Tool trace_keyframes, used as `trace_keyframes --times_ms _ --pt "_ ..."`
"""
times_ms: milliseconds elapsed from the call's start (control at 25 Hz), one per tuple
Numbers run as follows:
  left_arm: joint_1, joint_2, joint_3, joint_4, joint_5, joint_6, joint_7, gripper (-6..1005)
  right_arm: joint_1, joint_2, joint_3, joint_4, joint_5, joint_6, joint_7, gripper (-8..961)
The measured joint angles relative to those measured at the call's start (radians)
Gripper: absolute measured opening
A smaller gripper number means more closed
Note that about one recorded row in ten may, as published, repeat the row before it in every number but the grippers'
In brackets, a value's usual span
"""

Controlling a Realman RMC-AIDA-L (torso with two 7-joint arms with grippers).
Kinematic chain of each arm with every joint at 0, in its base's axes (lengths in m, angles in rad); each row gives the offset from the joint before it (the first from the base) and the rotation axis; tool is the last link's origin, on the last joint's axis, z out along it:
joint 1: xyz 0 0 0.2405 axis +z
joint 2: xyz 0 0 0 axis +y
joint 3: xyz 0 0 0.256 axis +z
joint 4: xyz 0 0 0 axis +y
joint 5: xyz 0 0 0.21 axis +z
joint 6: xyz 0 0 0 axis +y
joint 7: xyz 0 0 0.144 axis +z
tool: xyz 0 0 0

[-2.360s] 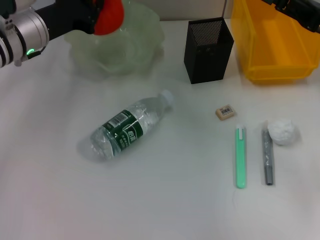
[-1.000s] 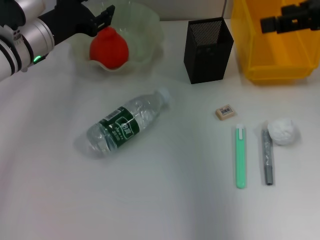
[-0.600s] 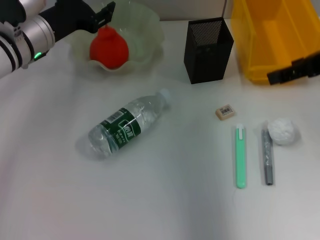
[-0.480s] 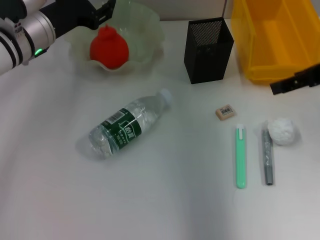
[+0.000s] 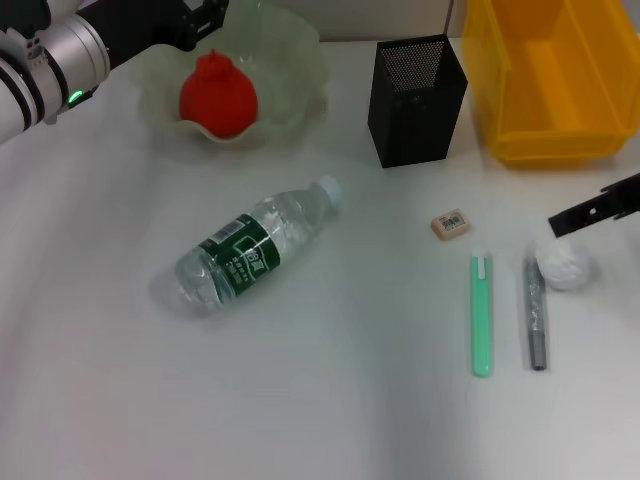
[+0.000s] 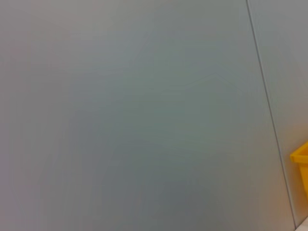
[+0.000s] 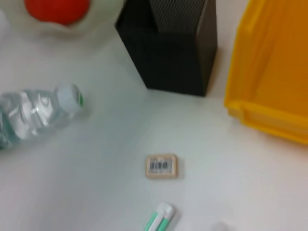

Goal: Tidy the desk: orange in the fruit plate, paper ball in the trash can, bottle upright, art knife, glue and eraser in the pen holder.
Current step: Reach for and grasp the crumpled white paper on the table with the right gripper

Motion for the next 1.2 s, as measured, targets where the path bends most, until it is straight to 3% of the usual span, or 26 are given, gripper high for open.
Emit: trace_keyframes --times_ms 440,760,1200 --pt "0.005 0.001 -0.004 0.000 -0.002 -0.003 0.000 625 0.029 -0.003 -0.001 0.117 -0.039 0.036 -0.001 816" --pt "0.008 0.003 -0.004 0.002 -0.002 -0.002 0.000 625 0.039 0.000 0.000 0.167 -0.117 0.077 -0.001 806" --pt "0.013 0.001 -0.005 0.002 -0.002 0.003 -0.006 624 0.056 0.000 0.005 0.196 -0.109 0.097 -0.011 777"
